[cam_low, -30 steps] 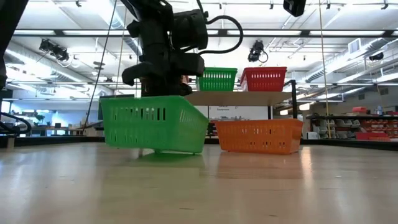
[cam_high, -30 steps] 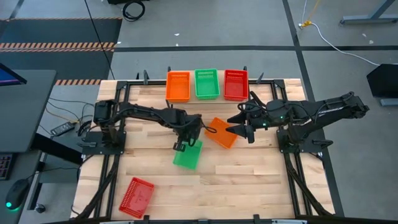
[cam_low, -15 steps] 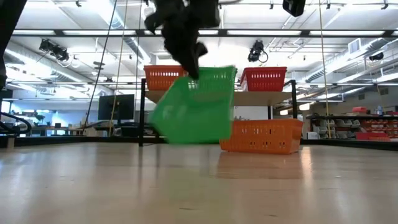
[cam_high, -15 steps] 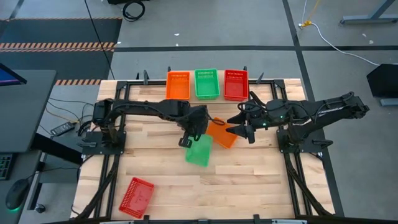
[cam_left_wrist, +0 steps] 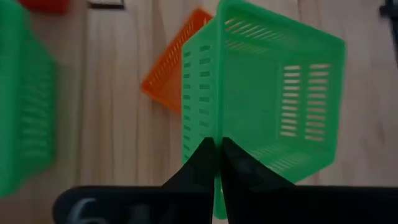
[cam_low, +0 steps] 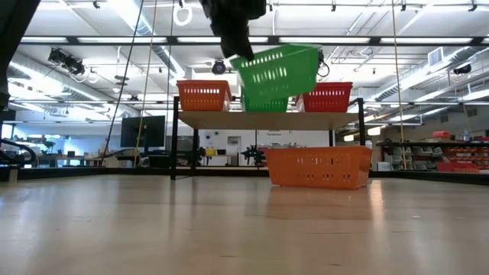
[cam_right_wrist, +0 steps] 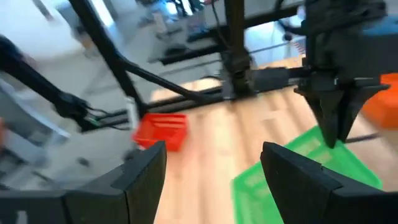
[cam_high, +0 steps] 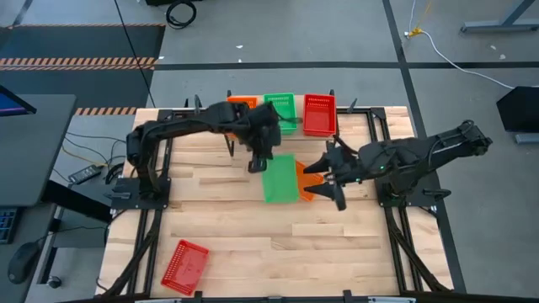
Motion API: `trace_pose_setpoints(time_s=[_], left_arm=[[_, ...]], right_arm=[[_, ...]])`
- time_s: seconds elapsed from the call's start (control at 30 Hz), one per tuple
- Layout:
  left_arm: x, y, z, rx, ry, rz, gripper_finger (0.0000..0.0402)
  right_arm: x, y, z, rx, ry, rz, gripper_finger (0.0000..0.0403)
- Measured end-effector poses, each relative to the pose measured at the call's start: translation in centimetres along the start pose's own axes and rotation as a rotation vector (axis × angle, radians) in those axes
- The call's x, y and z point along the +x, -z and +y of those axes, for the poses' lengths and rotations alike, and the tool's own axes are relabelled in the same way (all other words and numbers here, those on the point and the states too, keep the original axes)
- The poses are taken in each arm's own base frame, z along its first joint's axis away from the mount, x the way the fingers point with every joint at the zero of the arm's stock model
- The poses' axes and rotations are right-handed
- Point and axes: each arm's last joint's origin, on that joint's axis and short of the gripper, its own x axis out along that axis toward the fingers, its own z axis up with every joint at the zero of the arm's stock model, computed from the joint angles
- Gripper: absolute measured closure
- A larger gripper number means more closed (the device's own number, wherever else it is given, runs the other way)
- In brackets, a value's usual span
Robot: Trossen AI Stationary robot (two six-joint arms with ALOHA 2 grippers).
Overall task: Stack baskets on shelf by color
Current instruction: Stack the green bin on the green bins on the shelf
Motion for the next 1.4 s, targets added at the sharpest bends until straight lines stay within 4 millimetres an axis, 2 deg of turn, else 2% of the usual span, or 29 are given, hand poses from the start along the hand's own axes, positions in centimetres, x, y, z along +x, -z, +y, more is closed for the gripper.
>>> trace_pose_setpoints(time_s=[0.17,0.37,0.6,0.8,0.97,1.07,1.2,1.4], left_arm=[[-2.4,-0.8,1.2,-0.035,-0.025,-0.056,0.0390],[-4.4,-0.8,1.9,-0.061,-0.041,-0.058,0.0390],[-4.8,-0.5,2.0,-0.104,-0.029,-0.021,0.0390],[-4.8,-0.6,1.9,-0.167,0.006,-0.037,0.0390],[-4.8,-0.6,1.8,-0.186,0.027,-0.040,0.0390],[-4.8,-0.6,1.8,-0.189,0.028,-0.041,0.0390],[-4.8,-0.7,1.8,-0.200,0.041,-0.053,0.0390],[-5.2,-1.1,1.7,-0.197,0.044,-0.105,0.0390]], right_arm=[[2.4,-1.2,1.1,-0.189,0.053,0.099,0.0138],[5.2,-1.5,1.9,-0.385,0.082,0.361,0.0138],[8.1,-1.0,2.0,-0.466,0.123,0.563,0.0138],[10.8,0.9,1.9,-0.552,0.156,0.666,0.0138],[11.9,2.3,1.3,-0.604,0.247,0.762,0.0138],[11.9,2.3,1.1,-0.610,0.268,0.767,0.0142],[12.0,2.3,0.7,-0.603,0.278,0.770,0.0165],[12.1,2.4,0.0,-0.575,0.259,0.790,0.0262]])
